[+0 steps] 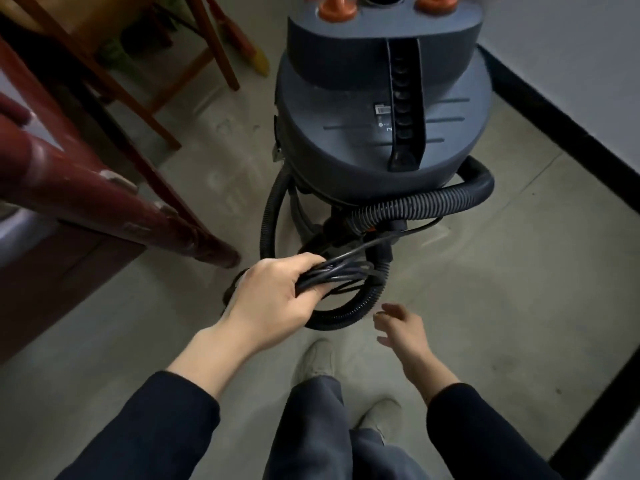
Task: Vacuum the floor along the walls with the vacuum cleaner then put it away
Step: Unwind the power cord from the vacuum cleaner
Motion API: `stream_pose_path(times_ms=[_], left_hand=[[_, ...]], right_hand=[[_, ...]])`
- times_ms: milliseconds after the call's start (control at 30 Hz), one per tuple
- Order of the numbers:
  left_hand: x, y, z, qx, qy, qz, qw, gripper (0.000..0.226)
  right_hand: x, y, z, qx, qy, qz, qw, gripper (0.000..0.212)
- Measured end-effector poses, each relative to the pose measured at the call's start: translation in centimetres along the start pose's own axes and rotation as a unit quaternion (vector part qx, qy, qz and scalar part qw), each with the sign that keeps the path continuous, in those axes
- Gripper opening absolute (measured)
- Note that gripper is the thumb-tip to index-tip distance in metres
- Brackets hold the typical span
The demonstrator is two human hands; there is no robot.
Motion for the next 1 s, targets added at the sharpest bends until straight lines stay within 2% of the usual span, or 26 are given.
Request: stream_pose_path(times_ms=[67,133,167,267,333,500,633,700,733,767,800,900,967,1000], left_hand=[[-0.4,-2.1,0.6,-0.012,0.038,0.005,0.999,0.026],[-1.1,-4.7,1.2,-0.023,0.057,0.027,0.998,0.039],[-1.5,-5.9,1.2,-0.025,0.068,0.051,0.996,0.05],[-3.5,-9.9,0.3,-0.052,0.127,0.115,0.984,0.066],[-5.1,-12.4,-0.9,-0.09,0.154,0.143,0.973,0.07],[-8.9,-17.0,-3.9,-0.23,0.198,0.196,0.933,0.075],[-10.9,-19.4,-7.4,-0.331,0.292,0.229,0.867,0.085],[-10.4,-20.0,-8.6,-0.348,0.341,0.239,0.84,0.077],[-9.6,-19.8,-8.8,-0.334,0.352,0.242,0.84,0.07],[-8.4,-19.4,-8.7,-0.311,0.341,0.244,0.853,0.063],[-6.6,-18.8,-8.3,-0.274,0.304,0.24,0.88,0.056],[0.7,-16.8,-5.4,-0.117,0.081,0.214,0.967,0.046],[6.1,-16.2,-2.8,-0.027,-0.057,0.19,0.98,0.059],[8.8,-15.9,-2.0,-0.003,-0.091,0.183,0.979,0.069]], right_hand=[[-2.5,2.3,1.2,0.049,-0.016,0.041,0.998,0.023],[-6.1,5.2,2.6,0.108,-0.008,0.062,0.992,0.009],[-8.0,6.3,3.0,0.141,0.02,0.048,0.989,0.015],[-12.9,9.1,4.0,0.173,0.171,-0.022,0.97,0.063],[-15.0,10.8,4.9,0.184,0.216,-0.029,0.958,0.066],[-16.7,12.9,9.4,0.179,0.121,-0.011,0.976,0.009],[-16.7,13.6,13.5,0.184,0.076,-0.033,0.979,0.013],[-16.2,13.9,15.5,0.193,0.067,-0.045,0.978,0.02],[-15.8,13.9,16.7,0.177,0.055,-0.045,0.982,0.021],[-15.4,13.8,17.8,0.147,0.043,-0.041,0.987,0.022],[-14.9,13.6,18.8,0.112,0.029,-0.033,0.993,0.022],[-13.2,12.6,21.0,0.02,-0.005,-0.004,1.0,0.016],[-11.7,11.7,21.5,-0.083,-0.021,0.016,0.996,0.014],[-10.8,11.3,21.7,-0.153,-0.03,0.027,0.987,0.014]])
Point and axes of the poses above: each hand's wrist, its own x-axis towards the middle knuckle, its own z-axis out of the back of the hand, y = z × x, the point moved 4 cm from there along x, towards the middle knuckle, and after that the axes turned 5 degrees about z, right-handed, at the moved point
